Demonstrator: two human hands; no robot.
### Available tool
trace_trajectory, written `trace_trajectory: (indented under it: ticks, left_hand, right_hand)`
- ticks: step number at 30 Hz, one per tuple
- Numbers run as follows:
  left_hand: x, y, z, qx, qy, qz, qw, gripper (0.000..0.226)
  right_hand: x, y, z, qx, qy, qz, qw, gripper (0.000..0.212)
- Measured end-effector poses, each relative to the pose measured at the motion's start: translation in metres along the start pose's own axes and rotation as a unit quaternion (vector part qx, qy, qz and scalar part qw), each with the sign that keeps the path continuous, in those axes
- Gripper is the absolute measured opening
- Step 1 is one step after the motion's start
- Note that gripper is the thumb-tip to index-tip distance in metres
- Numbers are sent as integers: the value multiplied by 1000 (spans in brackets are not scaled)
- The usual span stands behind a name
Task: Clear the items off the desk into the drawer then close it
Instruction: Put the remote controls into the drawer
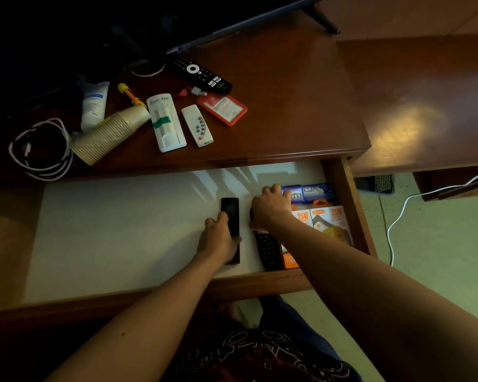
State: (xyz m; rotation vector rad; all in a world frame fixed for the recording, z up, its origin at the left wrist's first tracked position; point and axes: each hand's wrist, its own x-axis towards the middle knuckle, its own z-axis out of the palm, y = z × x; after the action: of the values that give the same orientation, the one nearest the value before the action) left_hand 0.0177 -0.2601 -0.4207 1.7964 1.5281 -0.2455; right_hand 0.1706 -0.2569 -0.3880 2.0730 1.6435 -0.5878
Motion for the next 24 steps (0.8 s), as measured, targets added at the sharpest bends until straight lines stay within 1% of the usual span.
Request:
trace_trajectory:
  ticks: [8,15,18,24]
  left_hand:
    - [-8,18,19,-31,-22,9,999,56]
    - [-14,20,24,-11,-31,9,999,55]
    - [-13,20,22,2,-40,12,999,59]
    - [-13,17,19,-1,-44,20,999,61]
  right_hand:
    - [-5,6,3,5,10,-7,1000,49]
    - [-8,8,5,-9,19,-16,1000,46]
    - [-8,7,6,-17,23,-15,999,45]
    - [-10,1,7,7,18,-3,1000,41]
